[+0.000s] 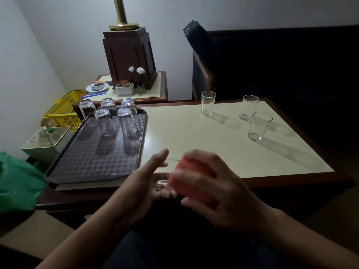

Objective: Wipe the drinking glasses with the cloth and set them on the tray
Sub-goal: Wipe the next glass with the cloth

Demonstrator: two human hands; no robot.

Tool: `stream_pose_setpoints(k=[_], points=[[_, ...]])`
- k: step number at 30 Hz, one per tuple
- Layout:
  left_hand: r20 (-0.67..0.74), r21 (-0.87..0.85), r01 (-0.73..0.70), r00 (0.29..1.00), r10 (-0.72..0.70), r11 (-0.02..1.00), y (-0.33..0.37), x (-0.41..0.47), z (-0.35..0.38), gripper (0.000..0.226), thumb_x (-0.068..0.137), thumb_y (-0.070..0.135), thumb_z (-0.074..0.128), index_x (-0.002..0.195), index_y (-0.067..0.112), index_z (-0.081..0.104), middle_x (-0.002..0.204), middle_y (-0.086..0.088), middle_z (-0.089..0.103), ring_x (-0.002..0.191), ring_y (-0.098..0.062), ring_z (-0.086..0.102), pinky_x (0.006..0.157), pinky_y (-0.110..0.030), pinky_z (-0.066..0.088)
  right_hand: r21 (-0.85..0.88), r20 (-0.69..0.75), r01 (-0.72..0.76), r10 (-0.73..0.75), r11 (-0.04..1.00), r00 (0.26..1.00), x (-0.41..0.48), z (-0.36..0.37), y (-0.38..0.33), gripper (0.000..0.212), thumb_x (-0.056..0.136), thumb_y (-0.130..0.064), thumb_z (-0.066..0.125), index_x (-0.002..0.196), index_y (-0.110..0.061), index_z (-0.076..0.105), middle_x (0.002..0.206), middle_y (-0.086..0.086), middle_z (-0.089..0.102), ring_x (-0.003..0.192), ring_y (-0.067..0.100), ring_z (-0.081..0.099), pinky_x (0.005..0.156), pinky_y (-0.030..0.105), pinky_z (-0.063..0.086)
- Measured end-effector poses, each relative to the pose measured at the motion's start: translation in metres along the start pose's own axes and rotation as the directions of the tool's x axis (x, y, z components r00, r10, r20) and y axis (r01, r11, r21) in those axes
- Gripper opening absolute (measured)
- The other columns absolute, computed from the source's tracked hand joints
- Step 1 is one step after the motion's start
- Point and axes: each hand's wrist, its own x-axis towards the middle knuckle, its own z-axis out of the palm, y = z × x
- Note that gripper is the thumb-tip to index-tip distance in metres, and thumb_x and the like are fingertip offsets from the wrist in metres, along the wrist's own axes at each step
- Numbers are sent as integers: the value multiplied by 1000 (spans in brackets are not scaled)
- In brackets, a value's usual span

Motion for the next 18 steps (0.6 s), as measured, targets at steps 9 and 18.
stream_pose_setpoints(k=[9, 18], points=[[279, 180, -378, 905, 321, 908, 3, -9, -6, 50, 77, 8, 85, 118, 14, 59, 123, -15, 60, 92, -34, 59, 79, -46, 52, 676, 235, -549, 562, 492, 793, 10, -12, -4, 46, 86, -24, 84, 127, -41, 71, 132, 0, 67, 93, 16, 74, 74, 33, 64], [192, 126, 40, 979, -64, 991, 1, -6, 2, 71, 79, 49, 77, 133, 10, 54, 108, -23, 61, 65, -26, 62, 53, -29, 50, 328, -20, -392, 422, 859, 907, 5, -15, -7, 52, 84, -29, 89, 131, -38, 69, 136, -13, 64, 118, 3, 67, 90, 17, 55]])
